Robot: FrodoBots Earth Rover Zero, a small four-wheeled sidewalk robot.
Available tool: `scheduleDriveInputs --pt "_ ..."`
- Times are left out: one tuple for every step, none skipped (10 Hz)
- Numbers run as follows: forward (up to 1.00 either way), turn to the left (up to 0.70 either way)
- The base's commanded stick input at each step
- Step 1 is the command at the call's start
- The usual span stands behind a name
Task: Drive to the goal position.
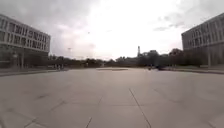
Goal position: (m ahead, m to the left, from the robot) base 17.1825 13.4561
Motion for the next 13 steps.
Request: scheduleDriveInputs --pt "0.7 0.16" --pt "0.7 0.21" --pt "0.7 0.1" --pt "0.7 0.01" --pt "0.7 0.0" --pt "0.7 0.0" --pt "0.7 0.0" --pt "0.7 0.0" --pt "0.7 0.0" --pt "0.7 0.0" --pt "0.7 0.0" --pt "0.7 0.0" --pt "0.7 0.0"
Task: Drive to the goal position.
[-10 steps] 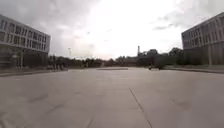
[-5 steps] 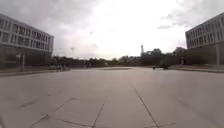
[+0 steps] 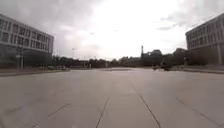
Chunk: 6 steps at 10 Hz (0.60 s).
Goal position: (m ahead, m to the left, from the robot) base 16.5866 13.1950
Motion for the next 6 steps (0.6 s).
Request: scheduleDriveInputs --pt "0.7 0.0" --pt "0.7 0.0" --pt "0.7 0.0" --pt "0.7 0.0" --pt "0.7 0.0" --pt "0.7 0.0"
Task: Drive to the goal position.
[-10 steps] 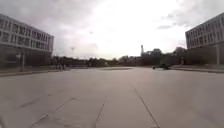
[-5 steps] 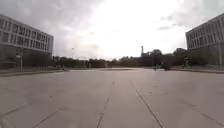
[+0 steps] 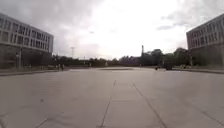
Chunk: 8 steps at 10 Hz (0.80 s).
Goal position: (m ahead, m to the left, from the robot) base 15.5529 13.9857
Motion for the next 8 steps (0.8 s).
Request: scheduleDriveInputs --pt "0.7 0.0" --pt "0.7 0.0" --pt "0.7 0.0" --pt "0.7 0.0" --pt "0.7 0.0" --pt "0.7 0.0" --pt "0.7 0.0" --pt "0.7 0.0"
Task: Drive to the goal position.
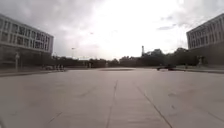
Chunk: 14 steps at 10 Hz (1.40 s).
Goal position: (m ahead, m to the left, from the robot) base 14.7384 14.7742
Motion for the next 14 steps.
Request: scheduleDriveInputs --pt "0.7 0.0" --pt "0.7 0.0" --pt "0.7 0.0" --pt "0.7 0.0" --pt "0.7 0.0" --pt "0.7 0.0" --pt "0.7 0.0" --pt "0.7 0.0" --pt "0.7 0.0" --pt "0.7 0.0" --pt "0.7 0.0" --pt "0.7 0.0" --pt "0.7 0.0" --pt "0.7 0.0"
